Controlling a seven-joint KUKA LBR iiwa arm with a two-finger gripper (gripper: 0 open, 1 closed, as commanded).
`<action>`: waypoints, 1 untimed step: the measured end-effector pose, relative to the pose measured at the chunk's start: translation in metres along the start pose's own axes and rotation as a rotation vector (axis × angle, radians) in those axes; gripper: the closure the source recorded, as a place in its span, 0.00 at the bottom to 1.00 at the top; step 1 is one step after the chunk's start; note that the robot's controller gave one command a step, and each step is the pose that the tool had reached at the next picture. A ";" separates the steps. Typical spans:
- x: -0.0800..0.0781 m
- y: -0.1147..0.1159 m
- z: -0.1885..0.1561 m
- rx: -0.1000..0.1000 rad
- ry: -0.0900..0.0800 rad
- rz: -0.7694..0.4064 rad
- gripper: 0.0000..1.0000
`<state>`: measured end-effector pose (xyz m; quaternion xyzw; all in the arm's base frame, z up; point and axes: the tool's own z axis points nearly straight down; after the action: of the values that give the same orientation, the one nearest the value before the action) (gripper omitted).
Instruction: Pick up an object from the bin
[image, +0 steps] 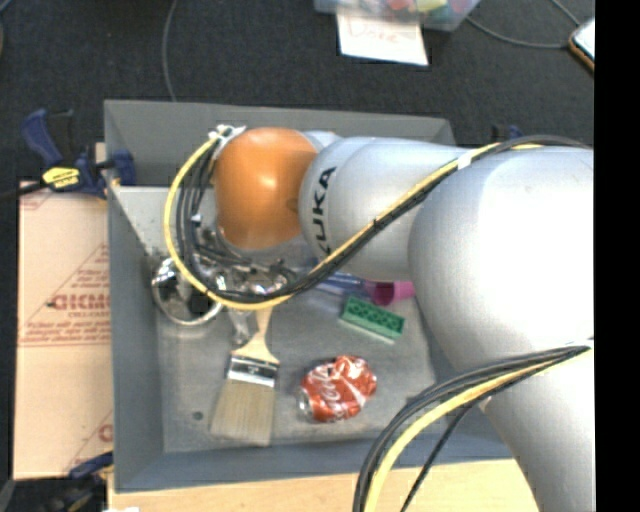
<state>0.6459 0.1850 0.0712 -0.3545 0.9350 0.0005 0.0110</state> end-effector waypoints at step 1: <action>0.016 0.010 -0.001 -0.002 0.011 0.439 1.00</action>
Offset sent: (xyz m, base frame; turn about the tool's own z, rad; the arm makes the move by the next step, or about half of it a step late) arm 0.0000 0.0000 0.0000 0.0000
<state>0.6271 0.1814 0.0722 -0.1424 0.9898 0.0021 0.0053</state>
